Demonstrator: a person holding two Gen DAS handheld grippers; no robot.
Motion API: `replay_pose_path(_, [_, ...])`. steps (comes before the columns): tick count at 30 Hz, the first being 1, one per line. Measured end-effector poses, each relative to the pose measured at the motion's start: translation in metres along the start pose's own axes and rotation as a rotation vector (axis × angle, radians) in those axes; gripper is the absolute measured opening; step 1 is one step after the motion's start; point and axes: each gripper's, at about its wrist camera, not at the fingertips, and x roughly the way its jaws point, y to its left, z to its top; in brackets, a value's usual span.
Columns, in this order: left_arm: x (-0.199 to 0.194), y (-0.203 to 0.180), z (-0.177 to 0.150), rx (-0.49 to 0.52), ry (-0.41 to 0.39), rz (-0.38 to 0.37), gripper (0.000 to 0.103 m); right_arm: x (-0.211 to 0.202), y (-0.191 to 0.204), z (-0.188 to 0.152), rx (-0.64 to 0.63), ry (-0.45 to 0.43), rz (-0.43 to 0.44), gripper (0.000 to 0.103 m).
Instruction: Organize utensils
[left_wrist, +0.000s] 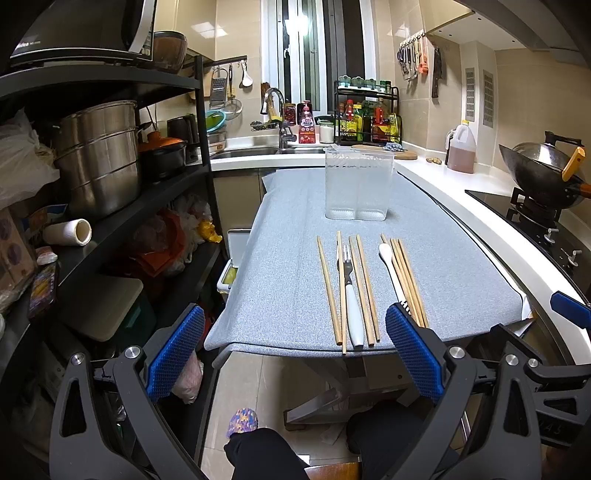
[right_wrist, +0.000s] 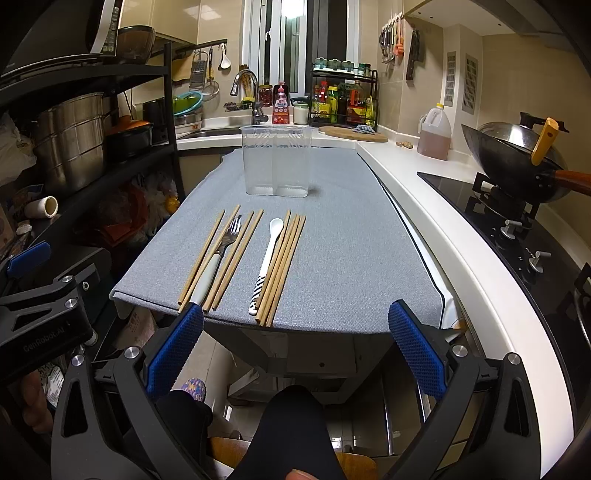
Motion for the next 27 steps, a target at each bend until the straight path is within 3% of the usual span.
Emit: replay_pose_path(27, [-0.0002,-0.0002,-0.0005,0.000,0.000,0.001,0.095,-0.0013,-0.0002,0.0004,-0.004,-0.002,0.001,0.098])
